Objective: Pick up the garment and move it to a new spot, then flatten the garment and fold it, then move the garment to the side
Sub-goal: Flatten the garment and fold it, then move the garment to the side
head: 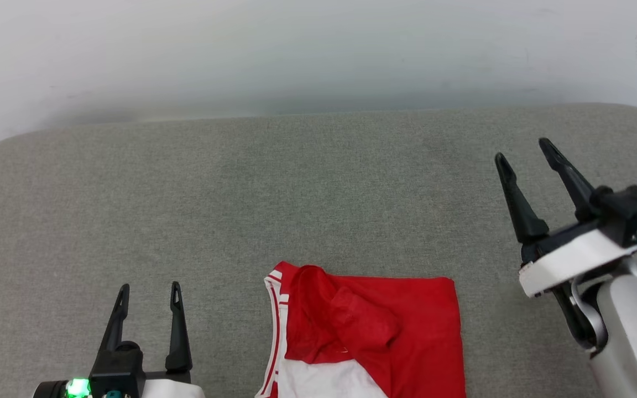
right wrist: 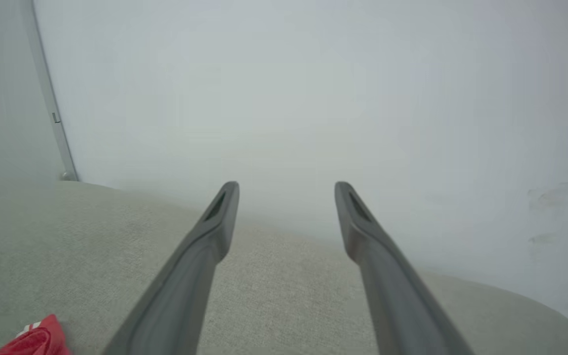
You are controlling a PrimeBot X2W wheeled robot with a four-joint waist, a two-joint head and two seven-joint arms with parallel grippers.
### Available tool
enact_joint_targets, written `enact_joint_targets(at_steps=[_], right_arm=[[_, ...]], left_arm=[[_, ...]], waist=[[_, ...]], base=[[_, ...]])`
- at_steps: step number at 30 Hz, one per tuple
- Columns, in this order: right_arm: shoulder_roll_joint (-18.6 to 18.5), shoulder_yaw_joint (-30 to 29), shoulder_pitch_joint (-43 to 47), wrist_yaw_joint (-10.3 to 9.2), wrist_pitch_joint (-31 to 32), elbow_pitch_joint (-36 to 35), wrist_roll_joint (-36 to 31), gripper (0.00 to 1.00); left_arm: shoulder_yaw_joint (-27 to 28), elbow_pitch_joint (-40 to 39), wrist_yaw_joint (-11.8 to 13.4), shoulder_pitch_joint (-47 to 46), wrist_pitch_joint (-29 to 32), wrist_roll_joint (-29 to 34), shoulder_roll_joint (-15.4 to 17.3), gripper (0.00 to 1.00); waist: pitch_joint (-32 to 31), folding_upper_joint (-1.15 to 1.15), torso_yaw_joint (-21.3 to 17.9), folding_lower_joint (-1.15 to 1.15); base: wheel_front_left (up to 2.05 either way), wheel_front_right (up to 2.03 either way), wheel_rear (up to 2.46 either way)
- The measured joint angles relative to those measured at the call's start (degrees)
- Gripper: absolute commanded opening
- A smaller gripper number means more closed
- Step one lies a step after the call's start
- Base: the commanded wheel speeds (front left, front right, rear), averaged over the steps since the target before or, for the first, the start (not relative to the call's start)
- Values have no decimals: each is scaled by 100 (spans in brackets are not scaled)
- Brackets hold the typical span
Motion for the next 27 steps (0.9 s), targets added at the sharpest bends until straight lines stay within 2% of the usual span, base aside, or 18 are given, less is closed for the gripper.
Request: enact_joint_targets(at_steps=[4,8,12,18,27], right_arm=[[452,-906,773,1,-71,-536,-554,100],[870,-1425,1496,0,-88,-1122,-818,100],[1139,-1662,2101,0,-90,-1593,-976,100],[1411,-1864,2841,0,-90,-1848,-1016,100],[1499,-1945,3465,0,-90,-2011,-880,100]], left_arm=[[47,-10,-8,80,0,18,20,100],[47,-35,-48,113,0,15,25,100],[45,-54,-111,143,0,-7,27,100],[33,-87,-190,227,0,-29,21,100],[43,-110,-267,333,0,-46,-7,100]], waist=[[-62,0,-48,0],[-112,0,-82,0],[-161,0,-93,0],[-267,0,-61,0],[-410,0,8,0]], base=[[0,0,0],[0,0,0],[0,0,0],[0,0,0],[0,0,0]])
